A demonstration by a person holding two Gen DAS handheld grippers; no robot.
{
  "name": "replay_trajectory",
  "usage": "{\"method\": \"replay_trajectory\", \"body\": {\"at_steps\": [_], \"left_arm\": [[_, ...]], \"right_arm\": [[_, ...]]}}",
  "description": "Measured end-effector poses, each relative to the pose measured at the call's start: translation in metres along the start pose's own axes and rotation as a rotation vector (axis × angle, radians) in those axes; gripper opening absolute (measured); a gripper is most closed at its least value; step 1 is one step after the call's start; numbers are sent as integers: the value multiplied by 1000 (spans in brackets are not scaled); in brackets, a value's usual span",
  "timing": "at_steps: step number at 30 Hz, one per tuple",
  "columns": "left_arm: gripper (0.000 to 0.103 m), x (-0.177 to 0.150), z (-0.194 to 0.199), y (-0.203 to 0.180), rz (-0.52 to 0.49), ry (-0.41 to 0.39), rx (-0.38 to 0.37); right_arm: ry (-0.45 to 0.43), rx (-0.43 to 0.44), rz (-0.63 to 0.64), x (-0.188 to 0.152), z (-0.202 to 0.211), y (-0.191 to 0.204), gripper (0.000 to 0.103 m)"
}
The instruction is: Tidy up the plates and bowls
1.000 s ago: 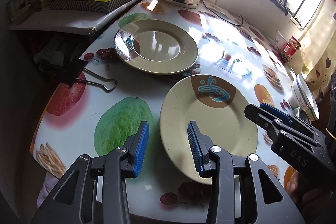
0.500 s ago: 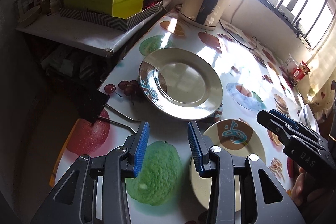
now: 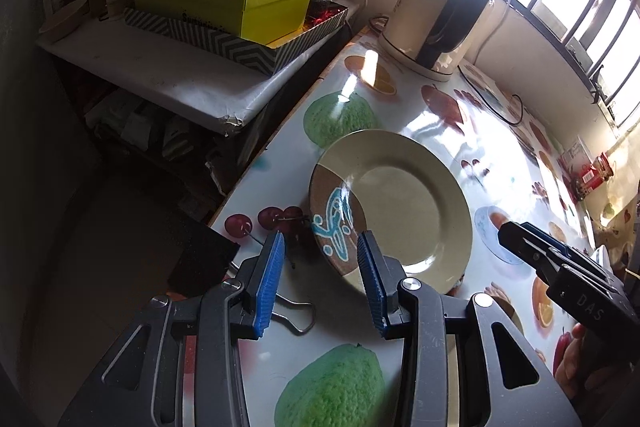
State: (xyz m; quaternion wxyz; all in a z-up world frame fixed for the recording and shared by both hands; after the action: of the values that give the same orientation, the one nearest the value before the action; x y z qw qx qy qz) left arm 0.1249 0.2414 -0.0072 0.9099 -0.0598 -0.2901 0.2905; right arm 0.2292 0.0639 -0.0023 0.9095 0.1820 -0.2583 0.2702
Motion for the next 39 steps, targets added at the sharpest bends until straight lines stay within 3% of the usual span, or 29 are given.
{"method": "replay_trajectory", "body": {"at_steps": [14, 22, 28, 39], "left_arm": [[39, 8, -23, -2, -4, 31, 3], [30, 8, -29, -3, 0, 49, -7], [22, 7, -32, -5, -7, 53, -3], [19, 7, -34, -2, -7, 50, 8]], "right_arm": [[55, 18, -23, 9, -36, -7, 44], [62, 37, -31, 10, -42, -7, 42], [71, 45, -24, 10, -44, -5, 34], [77, 58, -14, 8, -48, -3, 17]]}}
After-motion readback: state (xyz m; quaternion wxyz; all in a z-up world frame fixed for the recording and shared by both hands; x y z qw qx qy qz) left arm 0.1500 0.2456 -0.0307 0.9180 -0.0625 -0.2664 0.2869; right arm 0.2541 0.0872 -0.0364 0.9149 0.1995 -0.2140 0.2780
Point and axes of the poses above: each gripper's, at about its wrist camera, not at the fingertips, and z roughly against the way its jaws point, y to its left, x to its top, the point moved 3 cm from there along -z, roughly the way its jaws point, and after that the axes turned 4 degrees about z, right-handed, at the moved point
